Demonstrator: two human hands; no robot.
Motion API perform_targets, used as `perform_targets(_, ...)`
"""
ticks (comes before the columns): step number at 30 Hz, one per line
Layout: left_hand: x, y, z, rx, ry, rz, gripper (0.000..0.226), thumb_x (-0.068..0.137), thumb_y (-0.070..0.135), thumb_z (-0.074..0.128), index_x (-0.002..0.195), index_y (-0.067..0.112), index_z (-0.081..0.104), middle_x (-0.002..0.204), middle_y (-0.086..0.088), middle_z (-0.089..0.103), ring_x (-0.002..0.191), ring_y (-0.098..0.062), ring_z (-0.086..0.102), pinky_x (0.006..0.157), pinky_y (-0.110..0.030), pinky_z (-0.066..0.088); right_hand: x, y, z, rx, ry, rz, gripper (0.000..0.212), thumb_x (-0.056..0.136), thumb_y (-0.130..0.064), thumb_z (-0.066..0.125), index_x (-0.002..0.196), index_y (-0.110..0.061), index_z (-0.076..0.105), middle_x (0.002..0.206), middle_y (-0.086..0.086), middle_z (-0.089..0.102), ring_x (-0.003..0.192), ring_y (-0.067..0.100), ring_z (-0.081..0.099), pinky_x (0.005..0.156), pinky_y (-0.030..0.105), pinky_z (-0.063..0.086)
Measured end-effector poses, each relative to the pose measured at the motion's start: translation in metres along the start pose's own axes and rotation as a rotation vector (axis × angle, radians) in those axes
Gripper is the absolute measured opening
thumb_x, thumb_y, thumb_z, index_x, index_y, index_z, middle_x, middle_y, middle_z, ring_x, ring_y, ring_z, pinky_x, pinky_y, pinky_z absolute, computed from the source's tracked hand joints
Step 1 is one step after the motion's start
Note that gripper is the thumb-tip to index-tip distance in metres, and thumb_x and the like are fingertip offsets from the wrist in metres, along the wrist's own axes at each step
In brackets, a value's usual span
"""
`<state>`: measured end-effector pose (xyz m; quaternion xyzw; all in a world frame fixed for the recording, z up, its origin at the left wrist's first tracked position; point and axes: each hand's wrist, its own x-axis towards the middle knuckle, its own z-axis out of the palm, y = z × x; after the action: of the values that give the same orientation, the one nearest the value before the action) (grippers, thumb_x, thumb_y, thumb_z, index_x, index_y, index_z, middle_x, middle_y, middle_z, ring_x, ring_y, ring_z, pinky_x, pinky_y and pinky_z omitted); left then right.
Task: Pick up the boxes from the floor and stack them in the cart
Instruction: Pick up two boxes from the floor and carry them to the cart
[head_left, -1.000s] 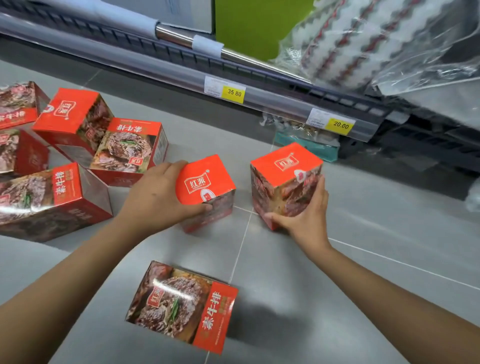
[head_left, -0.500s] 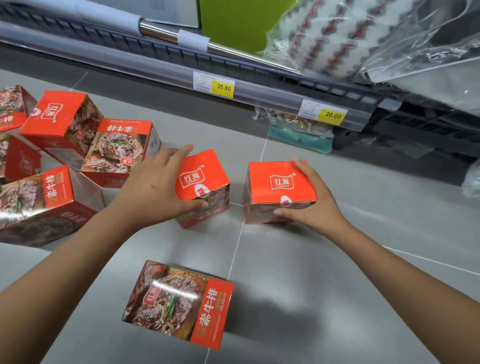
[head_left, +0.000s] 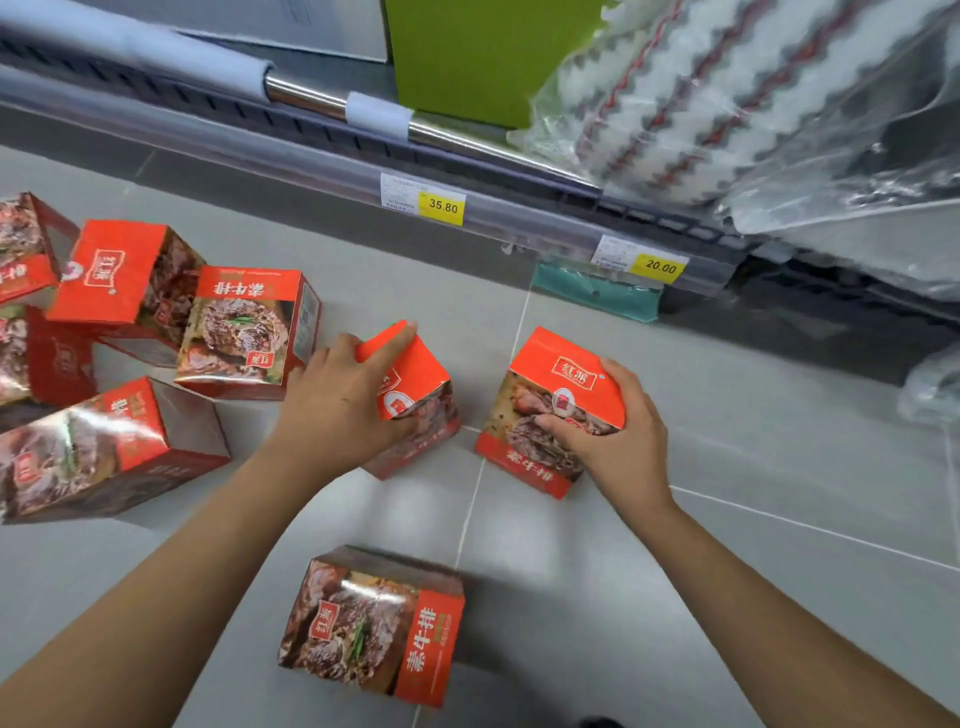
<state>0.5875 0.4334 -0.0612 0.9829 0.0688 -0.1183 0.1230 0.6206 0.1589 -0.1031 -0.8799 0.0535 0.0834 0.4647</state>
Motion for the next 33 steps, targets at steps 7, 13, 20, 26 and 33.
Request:
perform_targets(7, -0.041, 0.048, -0.133, -0.031, -0.121, -0.053, 0.096, 0.07, 0.055, 0.073, 0.149, 0.038, 0.022, 0.12, -0.015, 0.049, 0.108, -0.039, 0.05, 0.09, -0.049, 0.046, -0.045, -0.109, -0.093, -0.09, -0.085, 0.243, 0.089, 0.059, -0.052, 0.086, 0.135, -0.035, 0.042, 0.122, 0.003, 0.053, 0.106, 0.018, 0.057, 0.096, 0.043, 0.051)
perform_targets(13, -0.094, 0.117, -0.305, 0.006, -0.172, 0.034, 0.097, 0.07, 0.061, 0.07, 0.15, 0.038, 0.019, 0.128, -0.014, 0.045, 0.117, -0.036, 0.047, 0.09, -0.048, 0.044, -0.101, -0.248, -0.219, -0.12, -0.06, 0.26, 0.09, 0.058, -0.053, 0.086, 0.134, -0.033, 0.043, 0.118, 0.005, 0.055, 0.101, 0.019, 0.058, 0.092, 0.039, 0.052)
perform_targets(20, -0.162, 0.203, -0.487, 0.021, -0.164, 0.148, 0.097, 0.069, 0.063, 0.068, 0.149, 0.038, 0.019, 0.123, -0.013, 0.046, 0.113, -0.037, 0.047, 0.092, -0.049, 0.044, -0.182, -0.386, -0.367, -0.081, 0.076, 0.304, 0.09, 0.057, -0.05, 0.087, 0.134, -0.031, 0.046, 0.112, 0.005, 0.057, 0.099, 0.019, 0.059, 0.09, 0.033, 0.05)
perform_targets(26, -0.2, 0.27, -0.574, 0.094, -0.173, 0.374, 0.098, 0.072, 0.064, 0.066, 0.15, 0.041, 0.012, 0.124, -0.012, 0.045, 0.118, -0.035, 0.045, 0.093, -0.044, 0.042, -0.246, -0.448, -0.442, -0.03, 0.208, 0.337, 0.088, 0.053, -0.054, 0.088, 0.129, -0.034, 0.048, 0.108, 0.003, 0.061, 0.098, 0.018, 0.061, 0.088, 0.033, 0.052)
perform_targets(33, -0.236, 0.347, -0.629, 0.153, -0.12, 0.755, 0.098, 0.067, 0.062, 0.071, 0.148, 0.041, 0.02, 0.116, -0.013, 0.048, 0.112, -0.035, 0.049, 0.088, -0.042, 0.045, -0.341, -0.479, -0.503, 0.117, 0.481, 0.418, 0.078, 0.058, -0.049, 0.088, 0.124, -0.032, 0.051, 0.102, -0.008, 0.063, 0.095, 0.011, 0.061, 0.079, 0.02, 0.048)
